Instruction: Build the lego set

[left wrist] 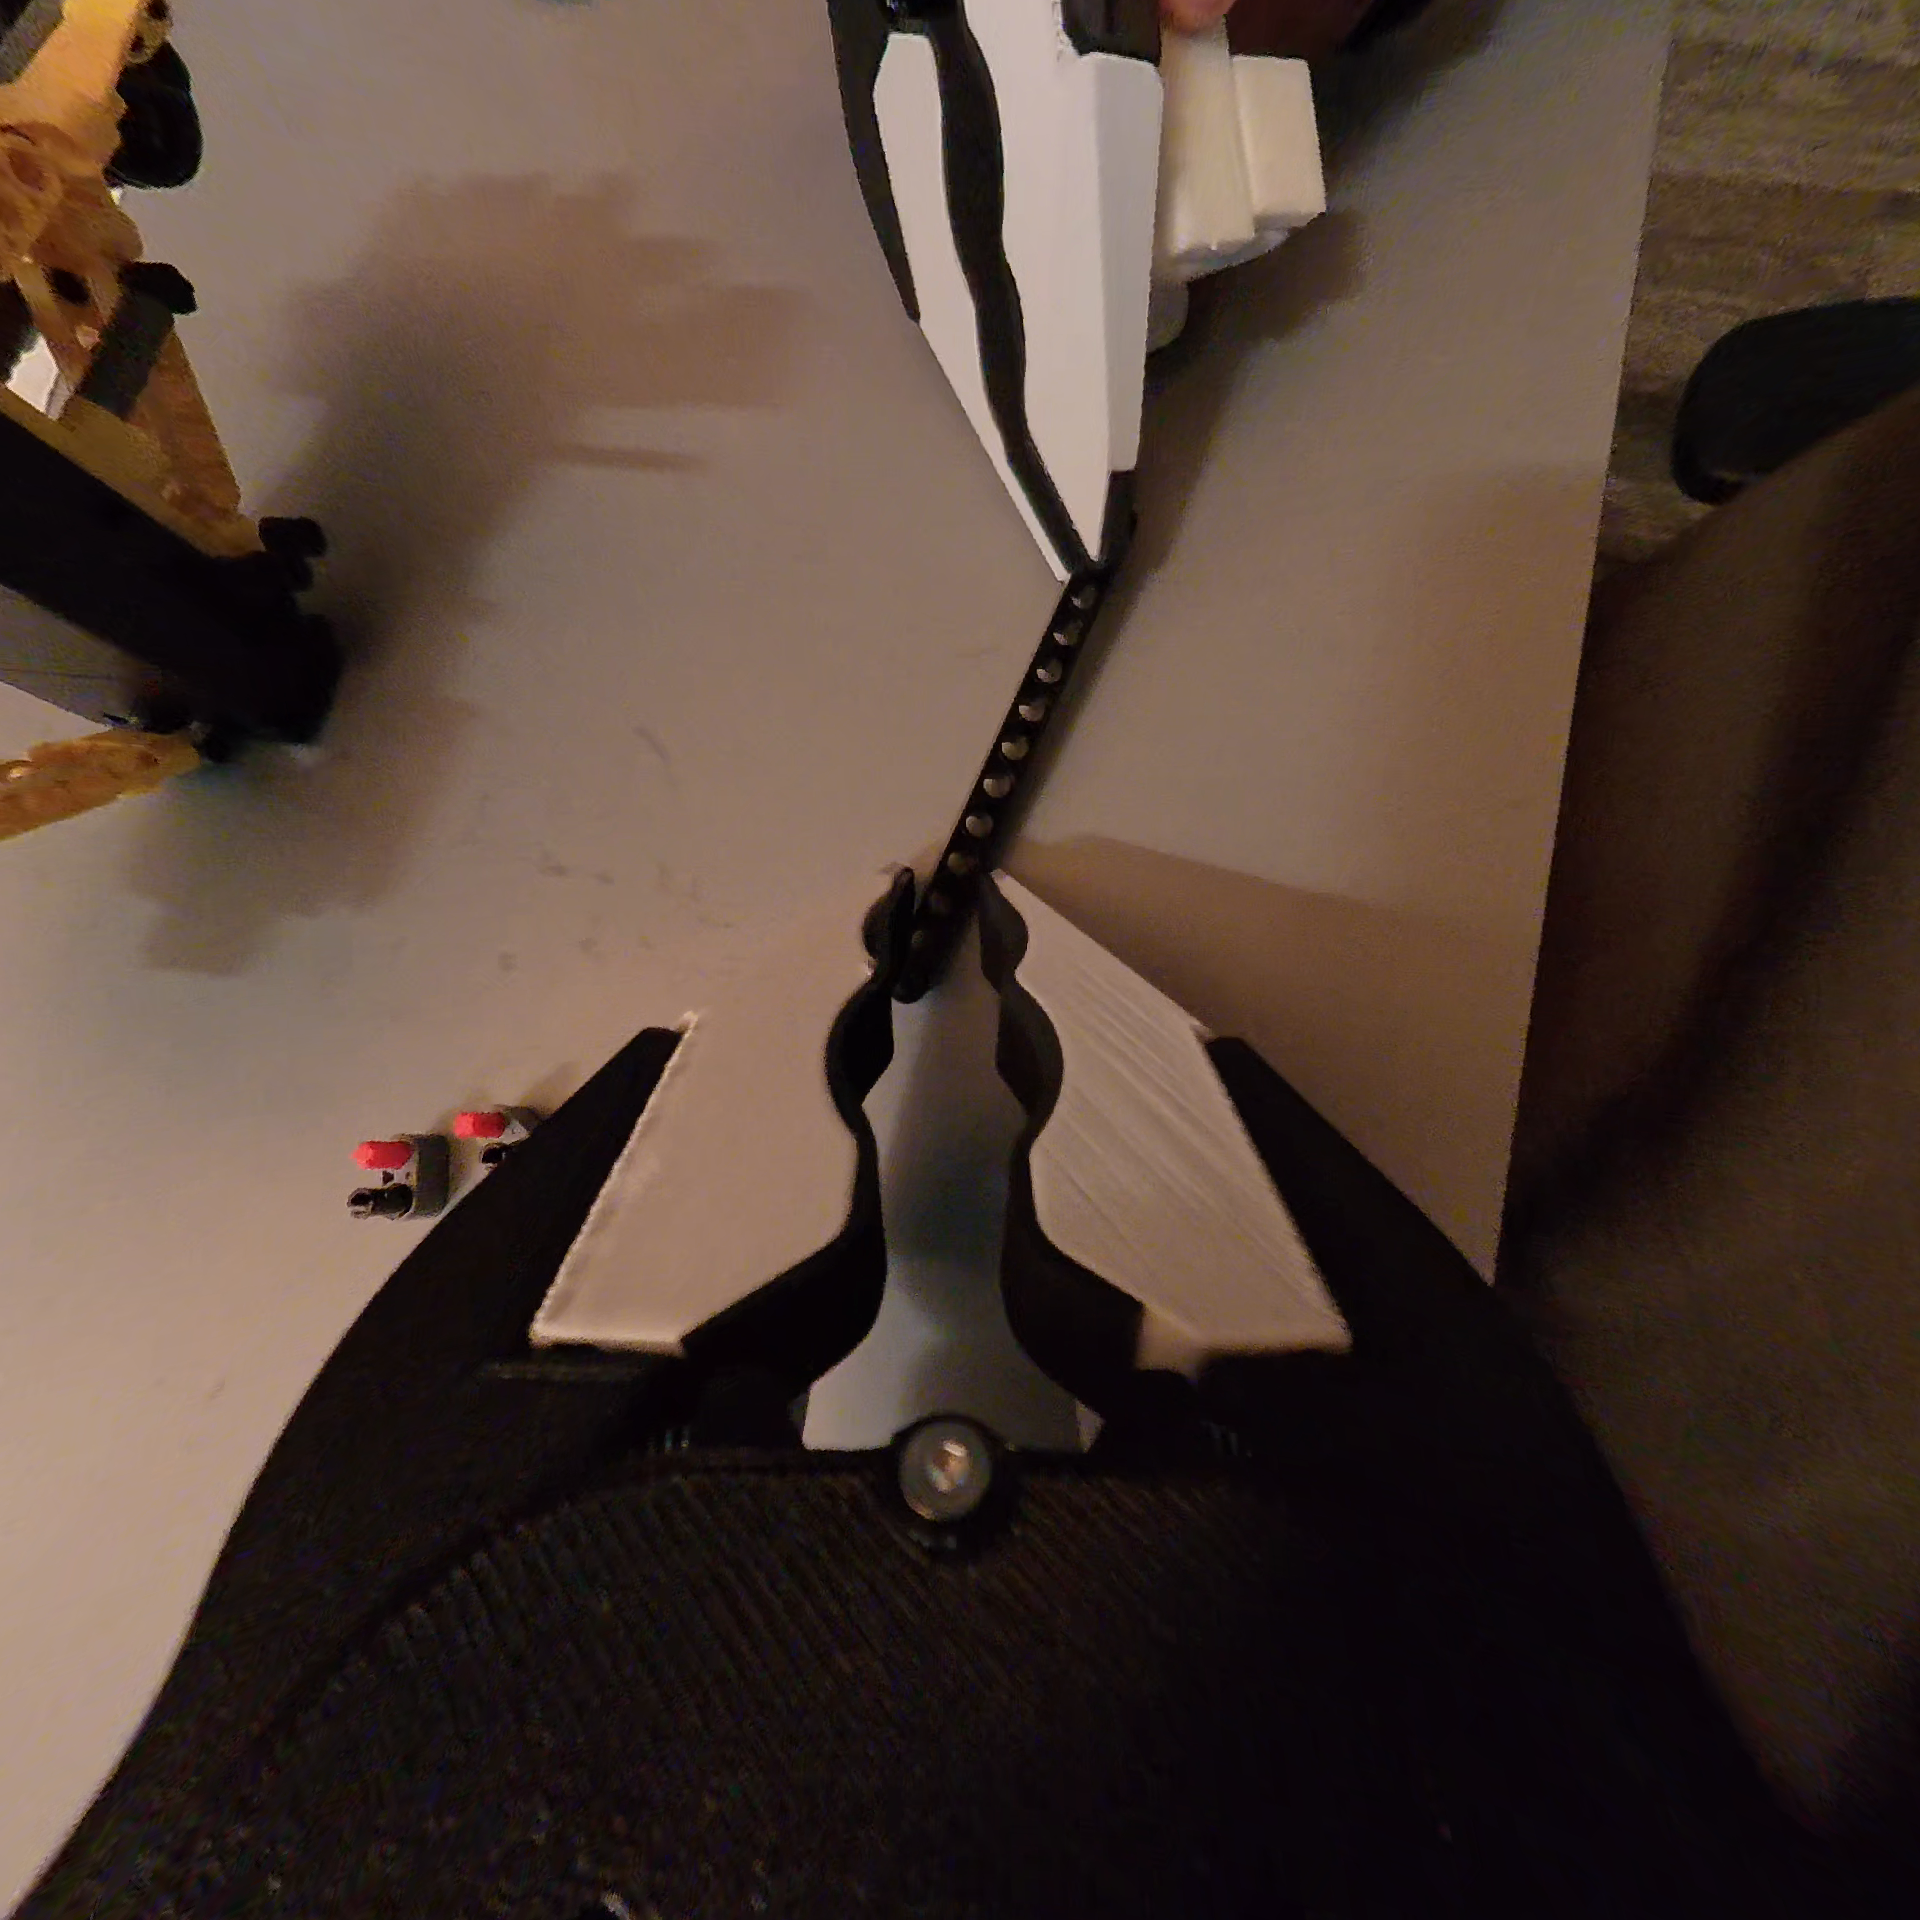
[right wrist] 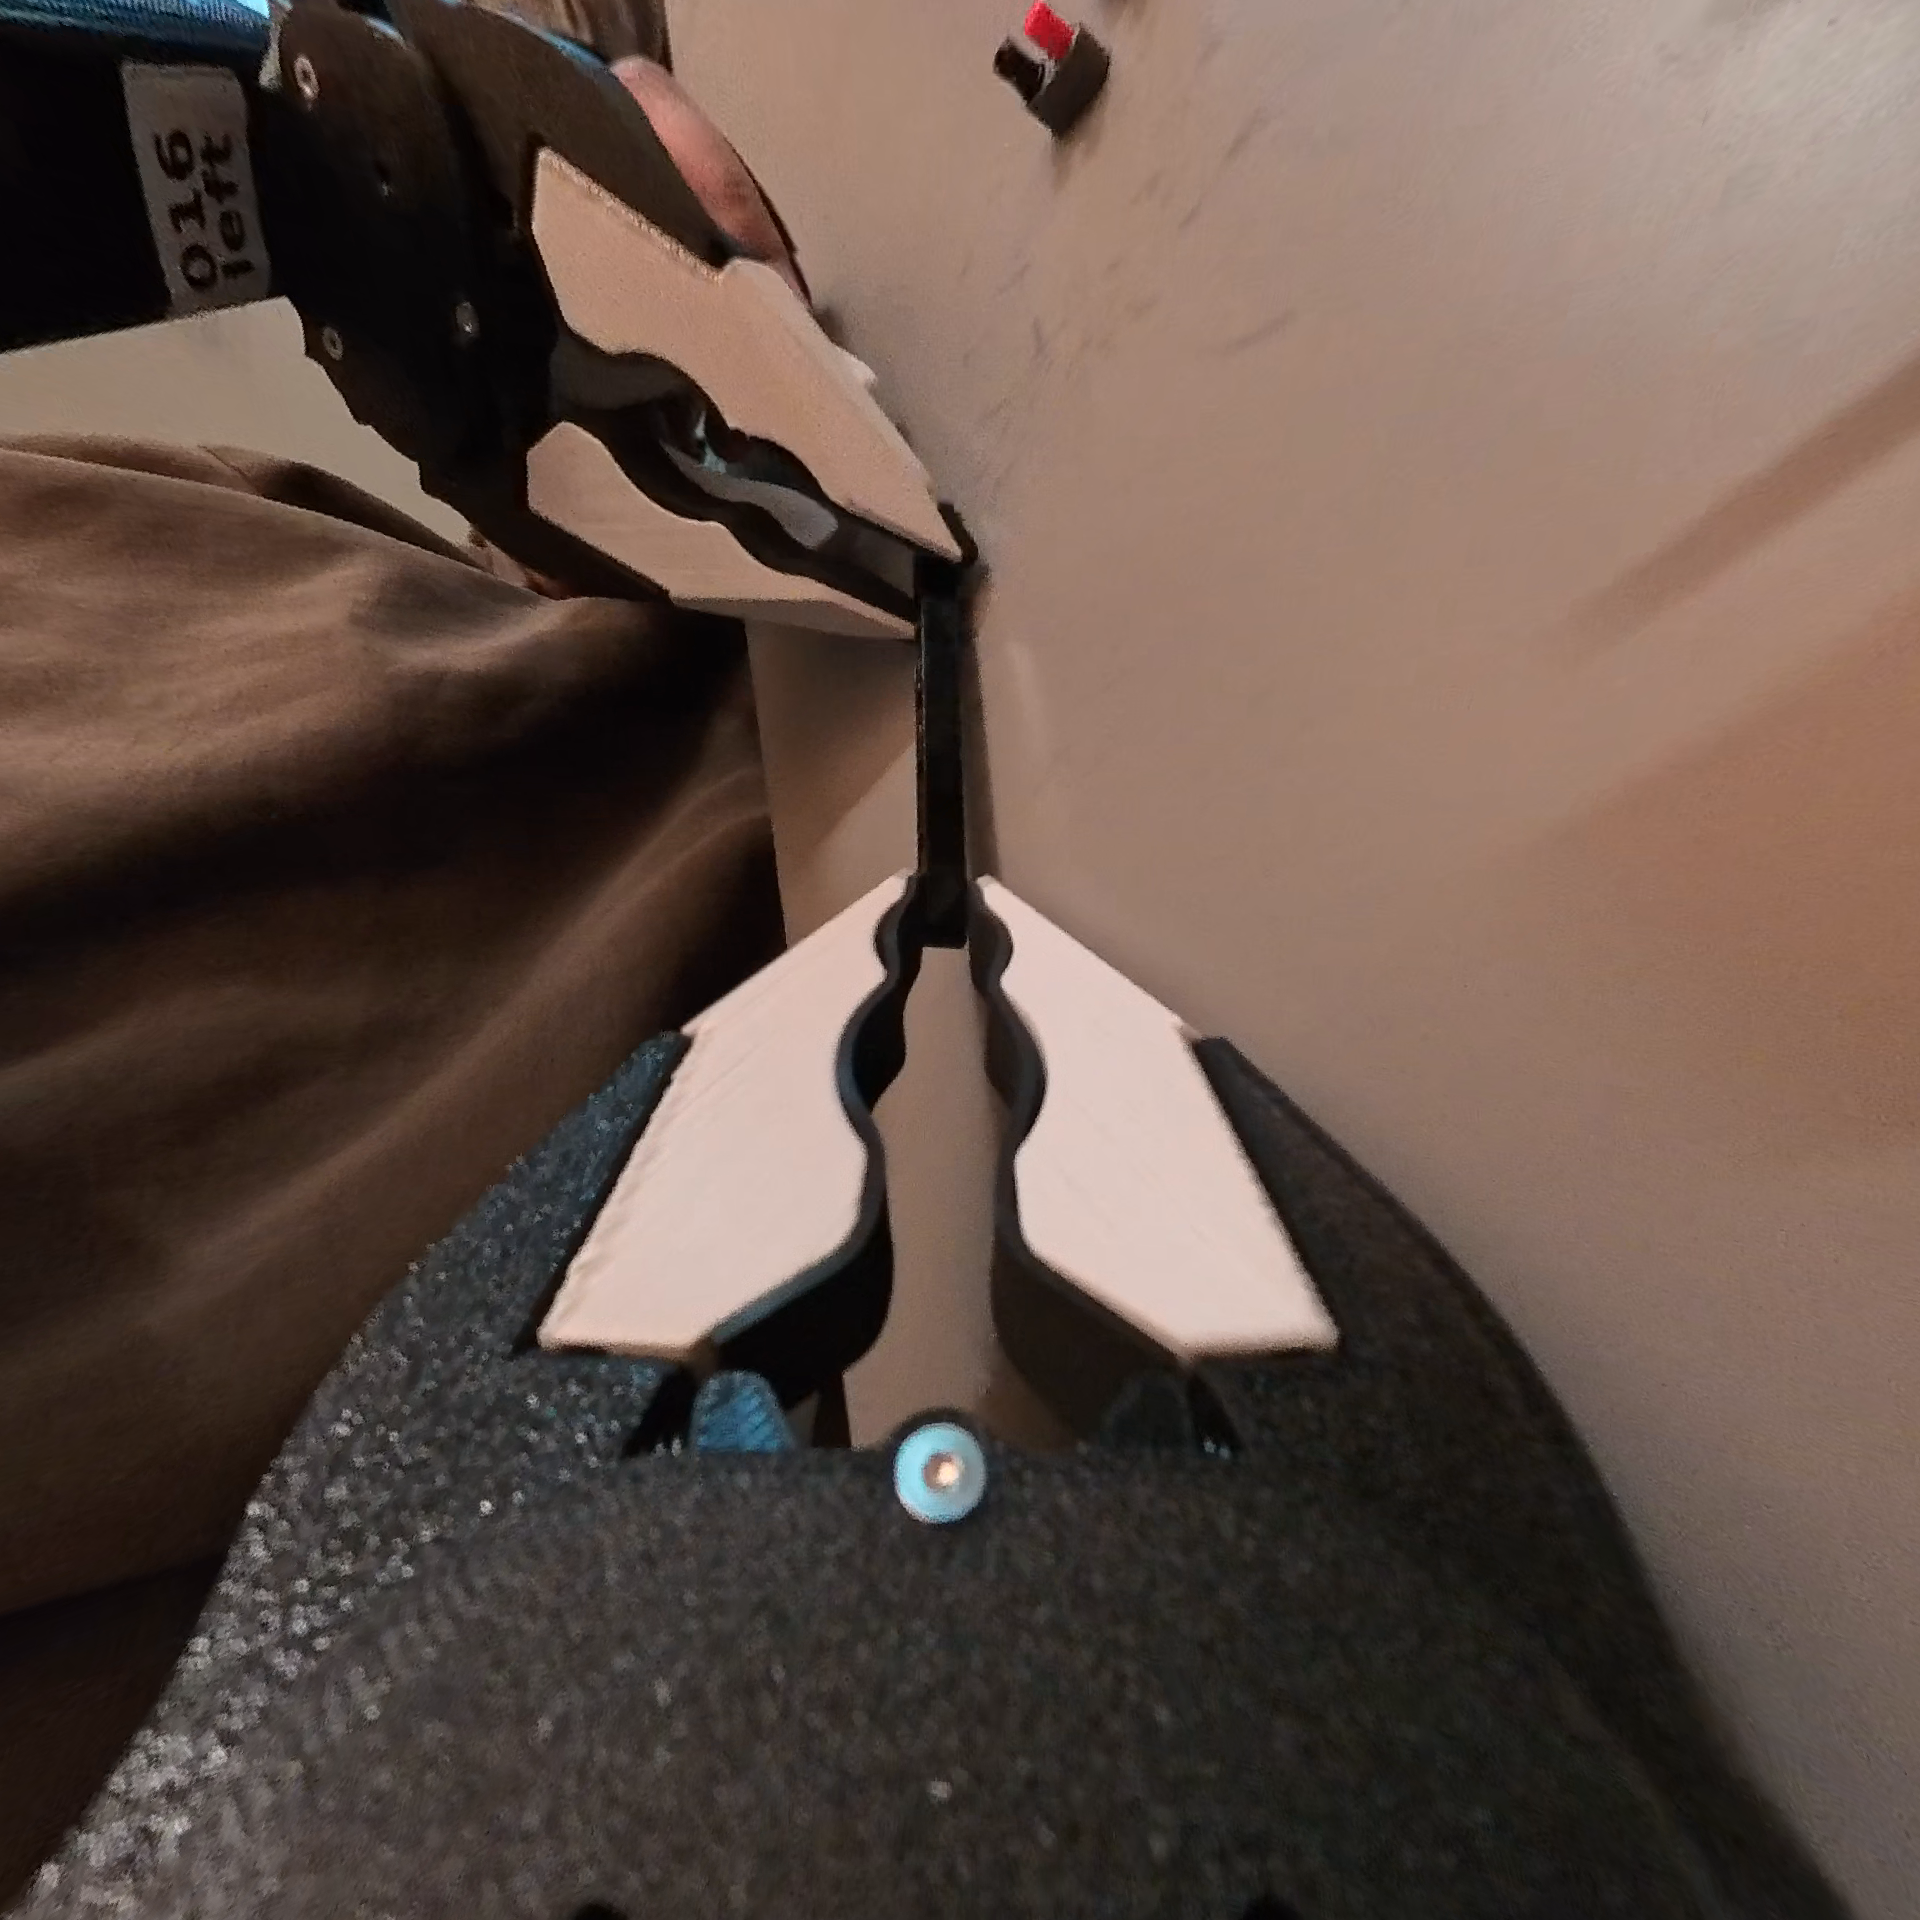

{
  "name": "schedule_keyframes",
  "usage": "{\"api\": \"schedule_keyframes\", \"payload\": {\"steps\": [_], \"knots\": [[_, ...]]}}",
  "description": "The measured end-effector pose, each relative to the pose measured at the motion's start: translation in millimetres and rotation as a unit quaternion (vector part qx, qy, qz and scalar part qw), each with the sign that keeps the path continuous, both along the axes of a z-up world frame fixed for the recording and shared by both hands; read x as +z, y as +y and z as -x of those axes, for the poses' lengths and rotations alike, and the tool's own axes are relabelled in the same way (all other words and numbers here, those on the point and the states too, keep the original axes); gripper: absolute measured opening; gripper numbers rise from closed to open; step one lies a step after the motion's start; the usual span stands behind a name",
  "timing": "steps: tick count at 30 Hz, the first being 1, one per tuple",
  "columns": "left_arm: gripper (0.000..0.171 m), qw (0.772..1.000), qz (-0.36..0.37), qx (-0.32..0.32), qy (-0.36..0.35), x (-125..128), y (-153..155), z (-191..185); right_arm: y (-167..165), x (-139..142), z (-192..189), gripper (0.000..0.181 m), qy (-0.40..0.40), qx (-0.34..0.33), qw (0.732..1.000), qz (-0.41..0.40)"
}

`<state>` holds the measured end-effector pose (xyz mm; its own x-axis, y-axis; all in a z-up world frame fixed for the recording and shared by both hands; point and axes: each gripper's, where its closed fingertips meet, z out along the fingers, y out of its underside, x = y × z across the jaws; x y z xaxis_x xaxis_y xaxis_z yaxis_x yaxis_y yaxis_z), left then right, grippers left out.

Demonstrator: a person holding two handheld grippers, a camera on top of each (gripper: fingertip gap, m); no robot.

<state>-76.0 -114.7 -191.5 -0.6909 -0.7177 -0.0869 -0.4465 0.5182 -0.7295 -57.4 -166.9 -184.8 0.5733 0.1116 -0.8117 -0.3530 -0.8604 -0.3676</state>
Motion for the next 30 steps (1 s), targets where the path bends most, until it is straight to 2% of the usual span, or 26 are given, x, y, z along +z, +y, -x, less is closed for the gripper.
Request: {"api": "schedule_keyframes", "payload": {"steps": [3, 5, 9, 15, 19, 25, 27, 30], "knots": [[0.006, 1.000, 0.013, 0.005, 0.016, -1, 1, -1, 3, 0, -6, 0.007, -0.010, -0.013, 1.000, -0.006], [0.006, 0.999, 0.022, 0.009, 0.029, -2, 2, -2, 8, -1, -17, 0.010, -0.055, -0.034, 0.998, -0.023], [0.004, 0.998, 0.038, 0.023, 0.041, -1, 5, -6, 11, 3, -31, 0.030, -0.141, -0.053, 0.986, -0.067], [0.012, 0.999, 0.030, 0.020, 0.035, -2, 4, -7, 13, 4, -37, 0.035, -0.233, -0.060, 0.964, -0.117], [0.028, 0.999, 0.035, 0.025, 0.028, 1, 5, -8, 21, 23, -48, 0.035, -0.267, -0.082, 0.946, -0.163], [0.040, 0.988, 0.150, 0.023, 0.005, 39, 8, -15, 39, 70, -87, 0.036, -0.336, -0.154, 0.897, -0.241], [0.048, 0.985, 0.170, 0.027, -0.011, 55, 15, -20, 43, 75, -104, 0.037, -0.356, -0.179, 0.888, -0.230], [0.050, 0.984, 0.167, 0.032, -0.047, 78, 30, -31, 48, 70, -112, 0.034, -0.358, -0.178, 0.891, -0.214]]}}
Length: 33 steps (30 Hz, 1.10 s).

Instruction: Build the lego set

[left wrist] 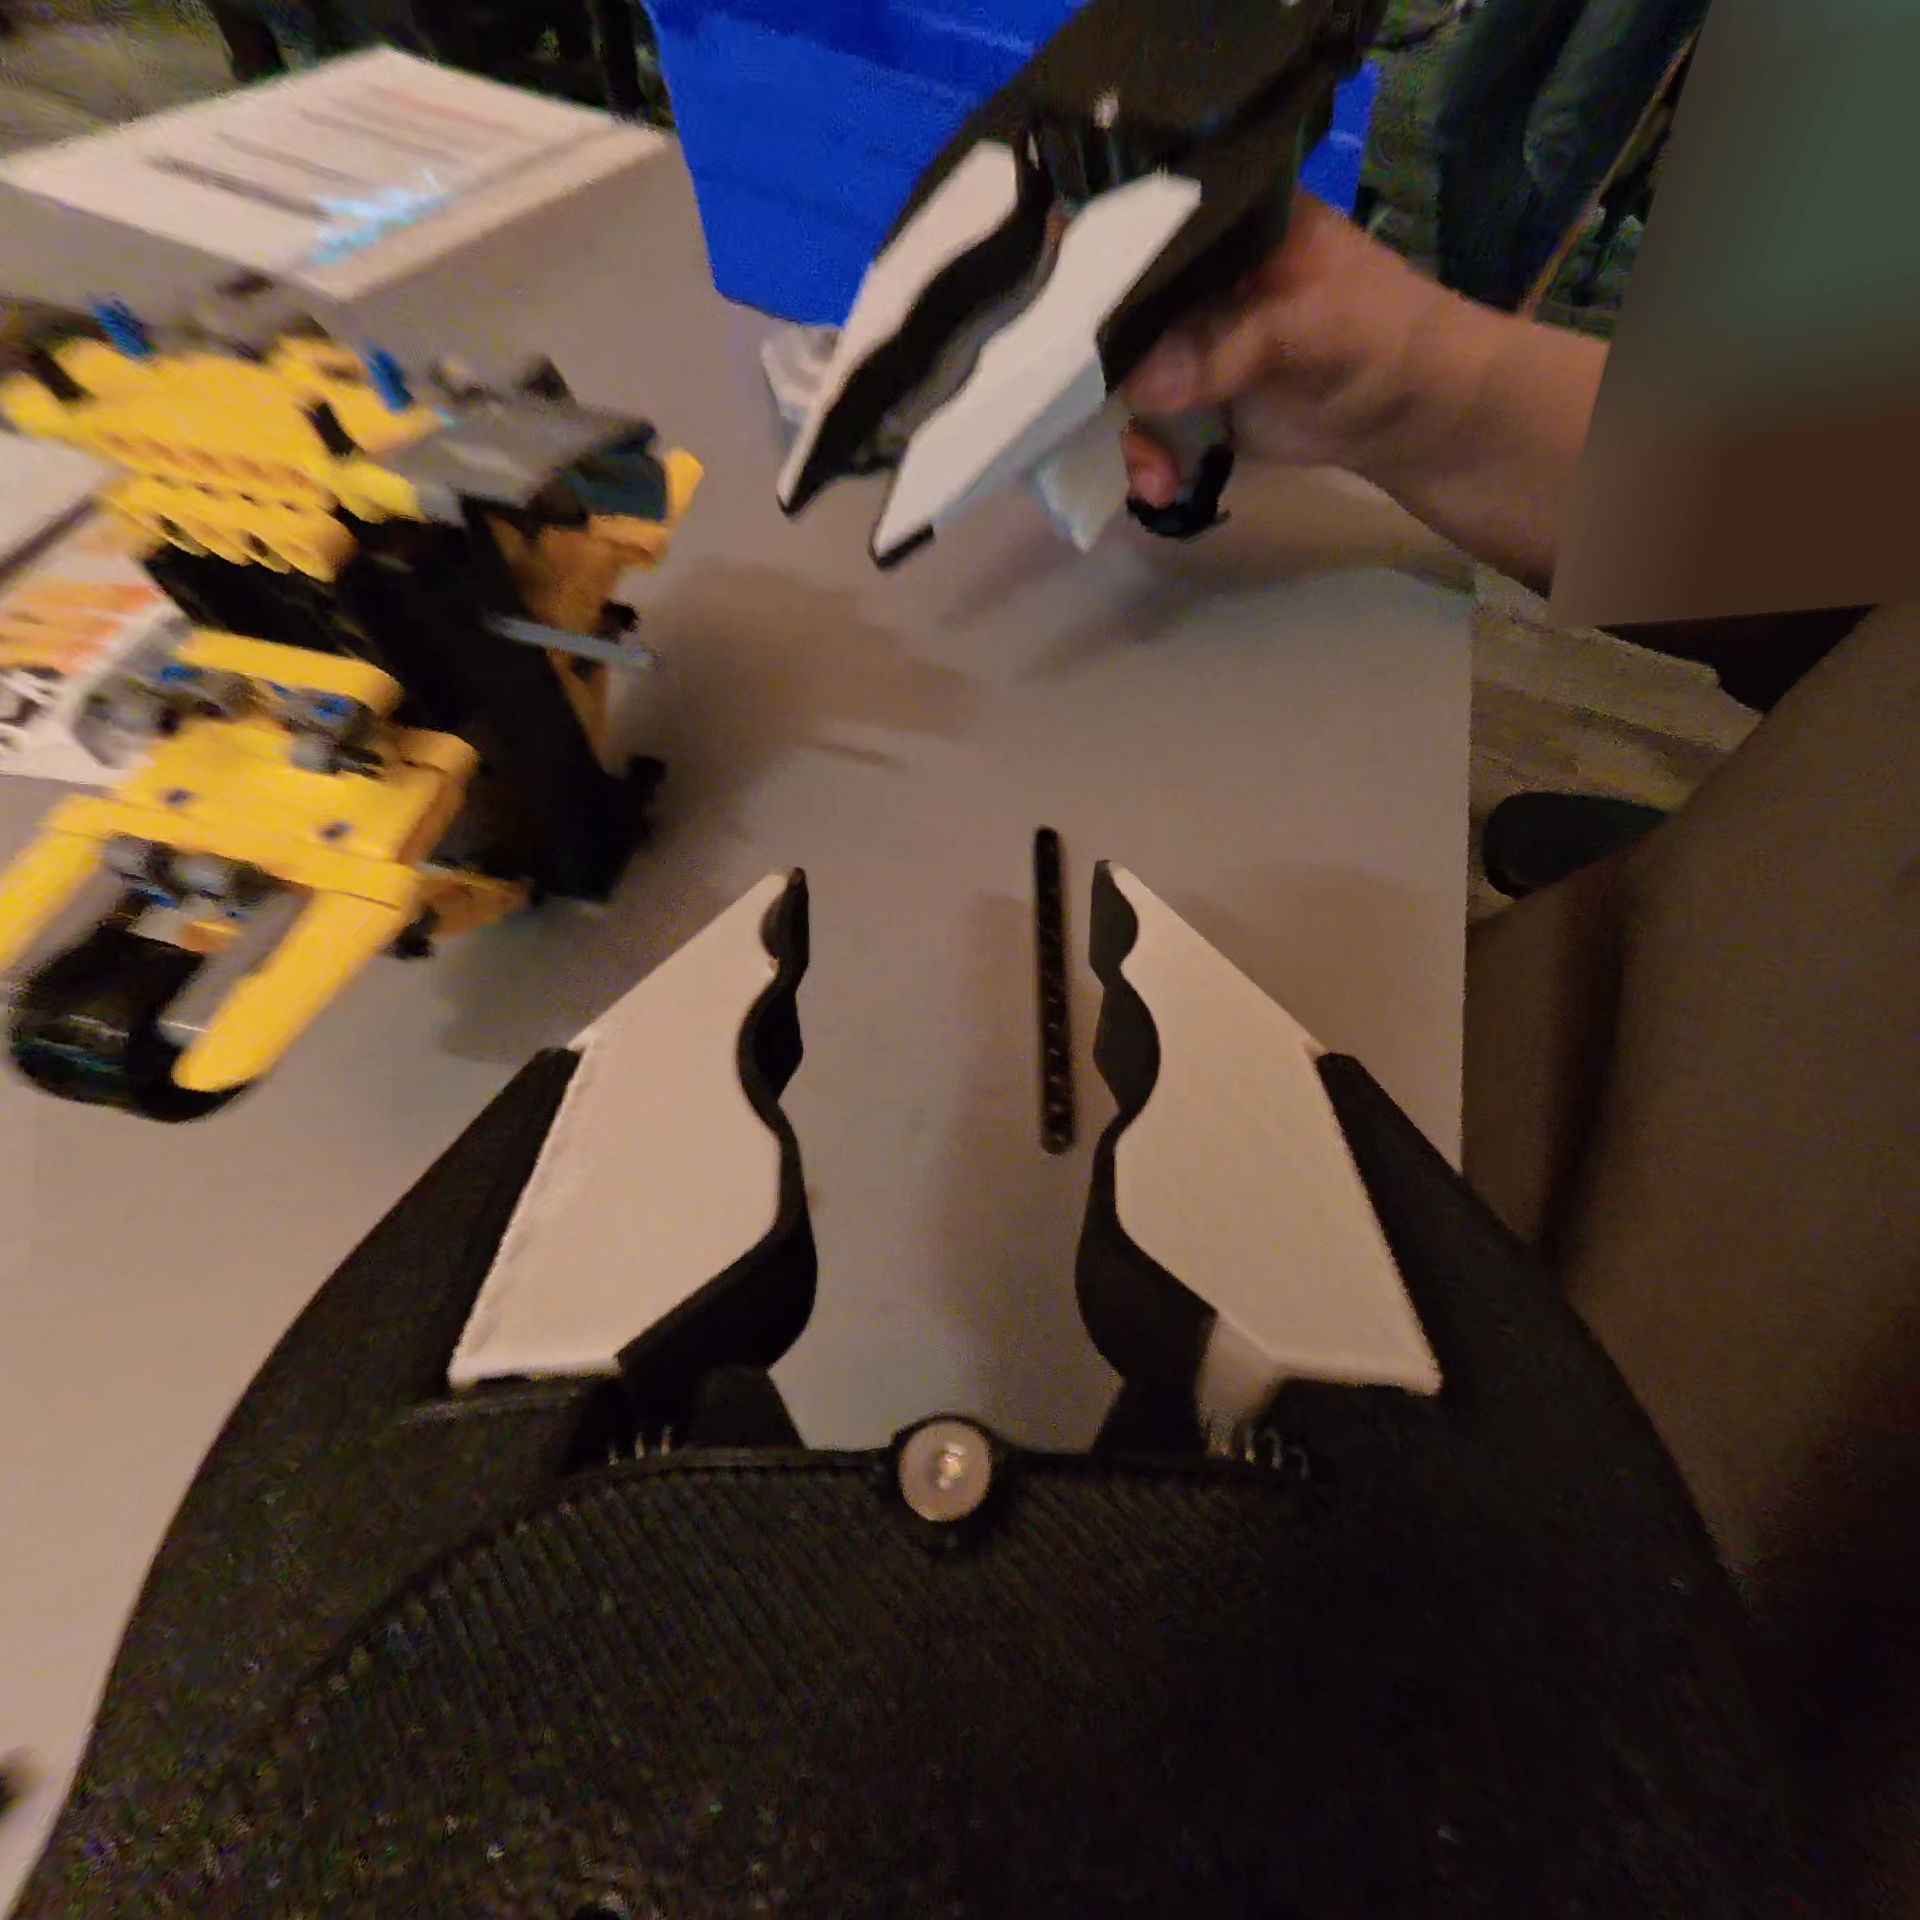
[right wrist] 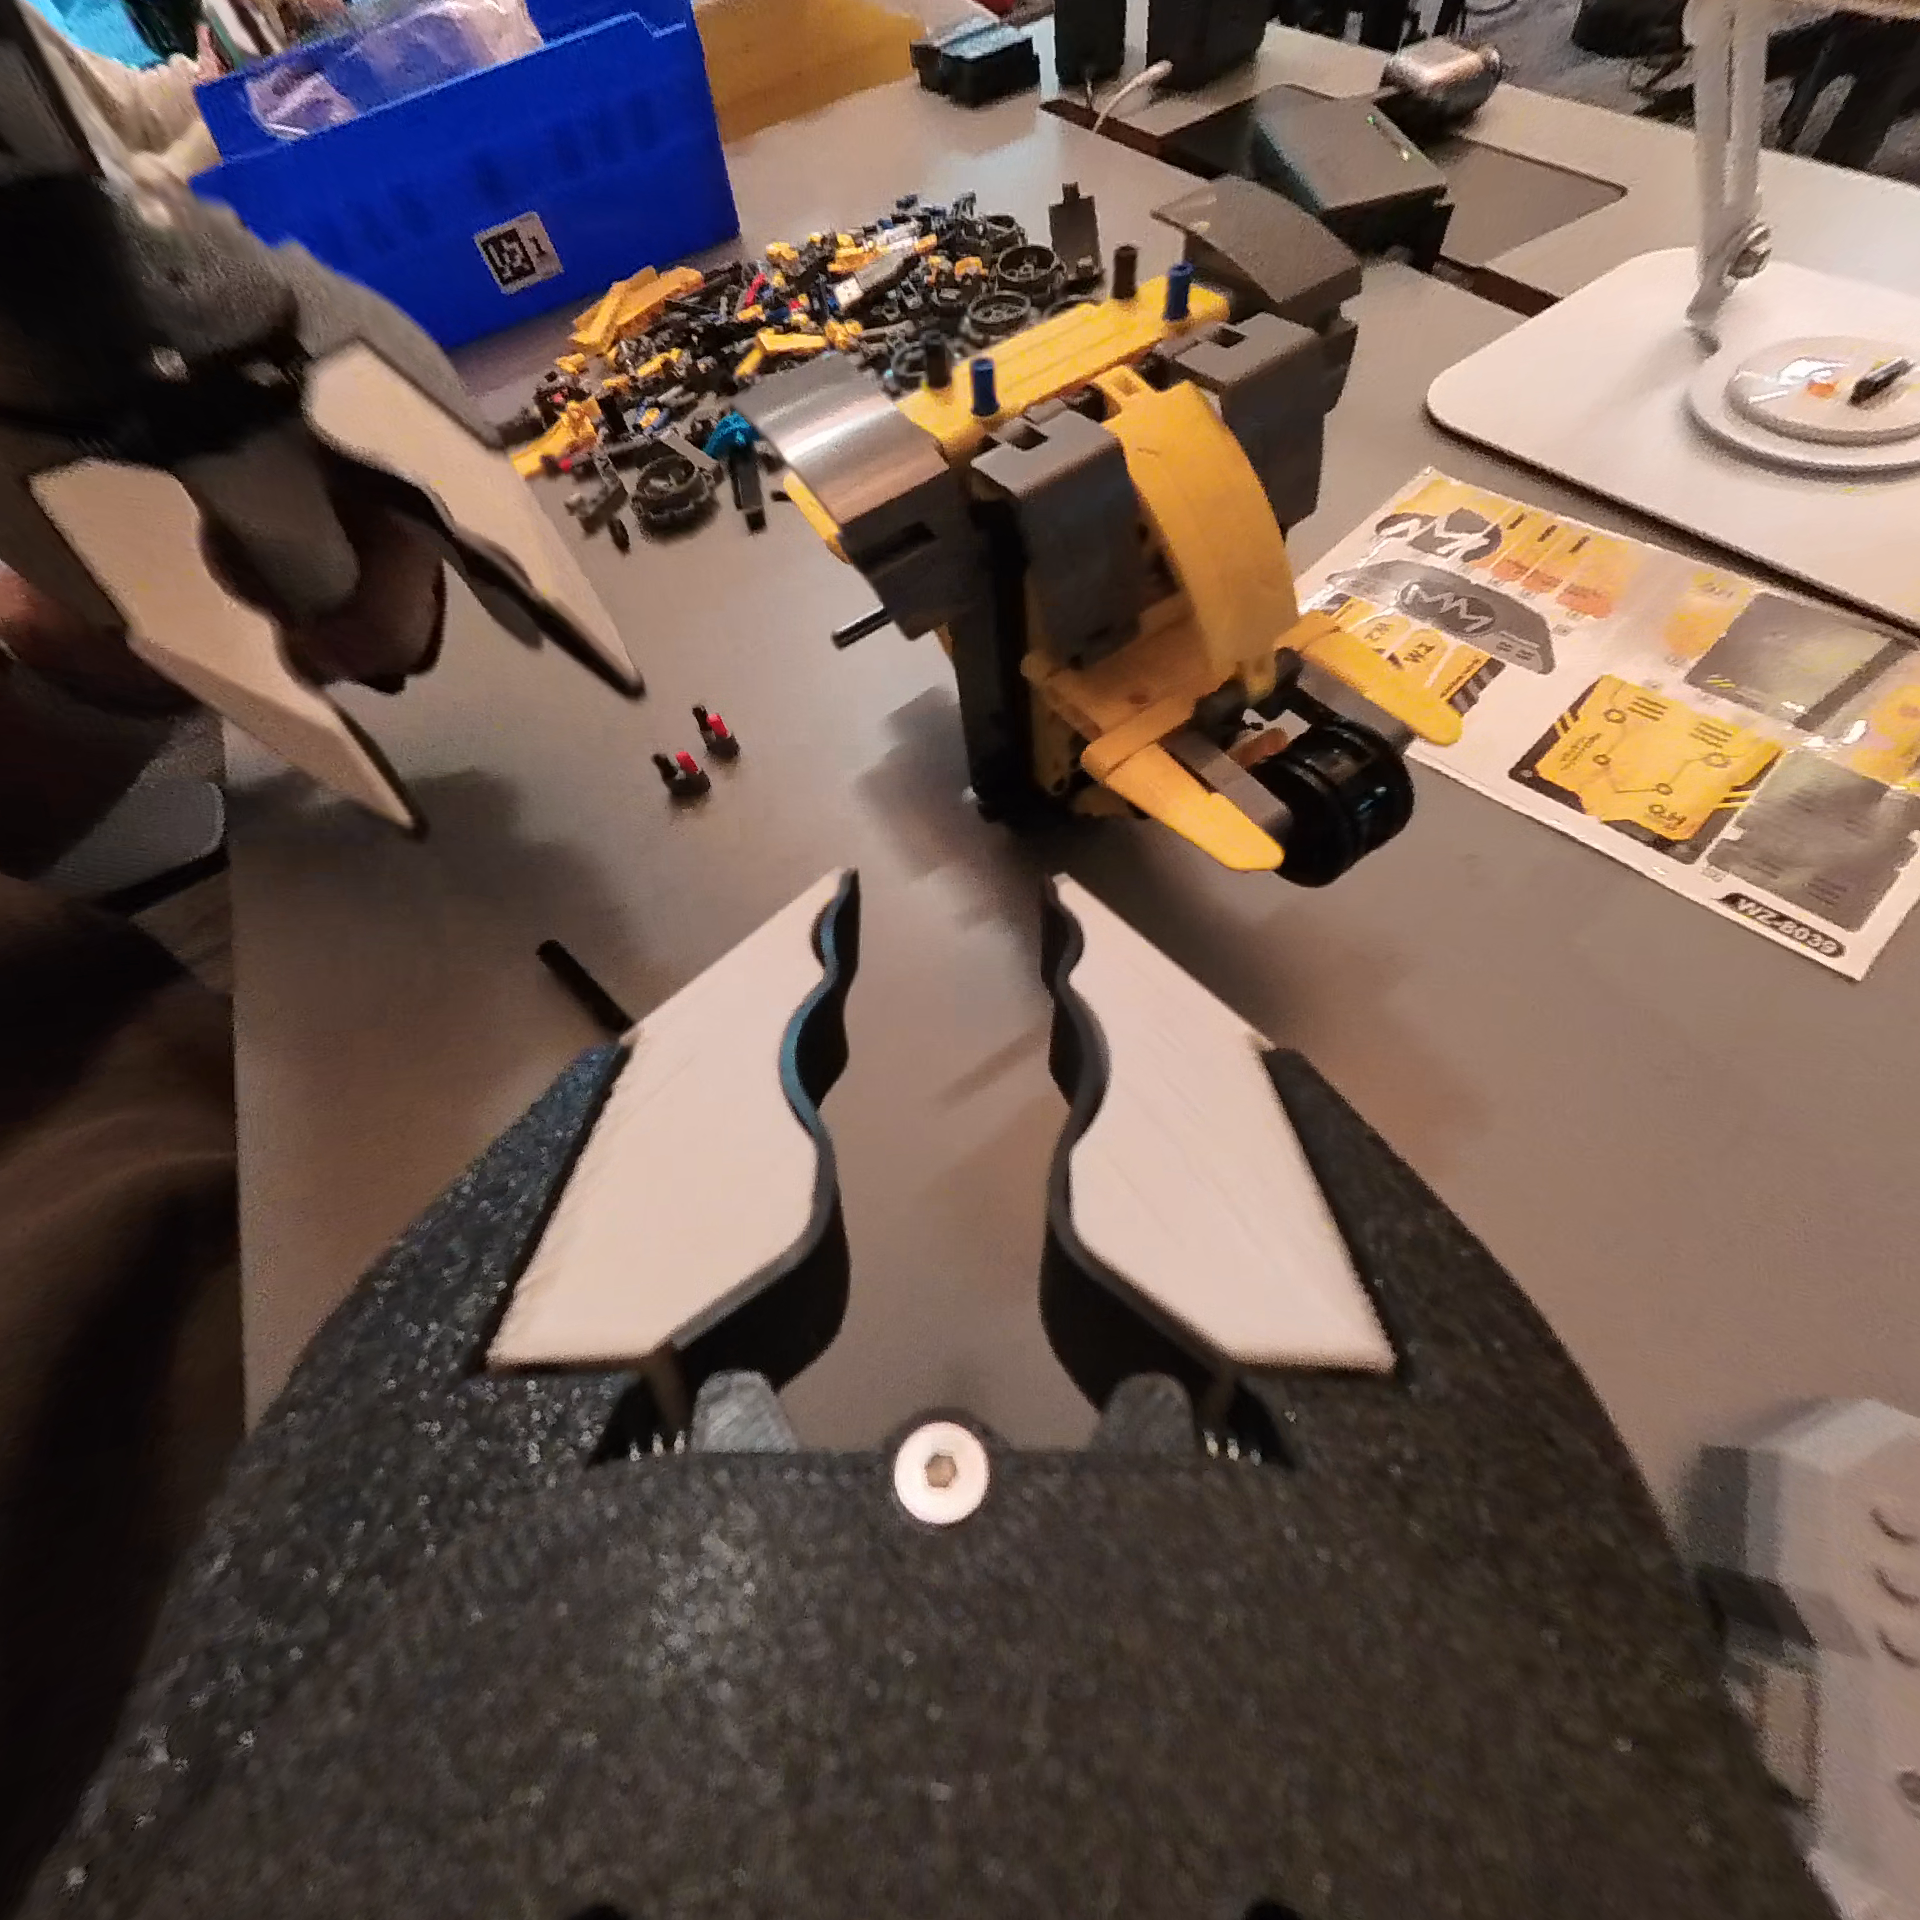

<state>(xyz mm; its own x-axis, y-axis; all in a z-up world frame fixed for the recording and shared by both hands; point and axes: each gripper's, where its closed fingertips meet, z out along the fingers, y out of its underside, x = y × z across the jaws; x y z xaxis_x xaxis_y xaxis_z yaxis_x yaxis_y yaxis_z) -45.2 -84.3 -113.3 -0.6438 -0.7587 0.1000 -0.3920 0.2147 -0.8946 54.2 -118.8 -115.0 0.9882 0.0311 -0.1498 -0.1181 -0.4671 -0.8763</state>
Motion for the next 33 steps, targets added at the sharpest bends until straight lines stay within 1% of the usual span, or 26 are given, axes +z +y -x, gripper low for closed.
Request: {"api": "schedule_keyframes", "payload": {"steps": [2, 3, 5, 8, 12, 14, 16, 18, 20, 25, 28, 33], "knots": [[0.041, 1.000, 0.005, 0.000, -0.013, 13, 9, -6, 5, -8, -3, 0.031, -0.011, -0.002, 1.000, 0.015], [0.041, 1.000, 0.008, 0.001, -0.016, 18, 14, -10, 8, -12, -4, 0.028, -0.019, 0.001, 1.000, 0.025], [0.043, 1.000, 0.003, 0.002, -0.028, 27, 25, -19, 16, -17, 0, 0.024, -0.028, 0.023, 0.998, 0.043], [0.045, 0.998, -0.013, 0.026, -0.063, 38, 50, -38, 31, -27, 14, 0.024, -0.024, 0.084, 0.994, 0.070], [0.053, 0.991, 0.006, 0.068, -0.111, 46, 82, -56, 54, -40, 27, 0.022, -0.044, 0.127, 0.988, 0.081], [0.054, 0.988, 0.023, 0.083, -0.132, 45, 93, -56, 62, -43, 31, 0.022, -0.046, 0.137, 0.987, 0.073], [0.056, 0.985, 0.030, 0.098, -0.137, 38, 104, -56, 66, -46, 34, 0.021, -0.040, 0.143, 0.987, 0.065], [0.062, 0.984, 0.010, 0.121, -0.127, 26, 119, -59, 67, -47, 39, 0.022, -0.021, 0.159, 0.986, 0.047], [0.064, 0.985, 0.000, 0.131, -0.111, 16, 129, -63, 67, -47, 41, 0.024, -0.008, 0.165, 0.985, 0.043], [0.070, 0.989, 0.073, 0.113, -0.057, 3, 128, -66, 69, -47, 37, 0.025, -0.028, 0.154, 0.987, 0.037], [0.072, 0.989, 0.077, 0.114, -0.048, -1, 130, -68, 69, -49, 38, 0.024, -0.042, 0.152, 0.987, 0.043], [0.074, 0.990, 0.078, 0.113, -0.037, -7, 129, -69, 69, -47, 36, 0.028, -0.022, 0.151, 0.988, 0.039]]}}
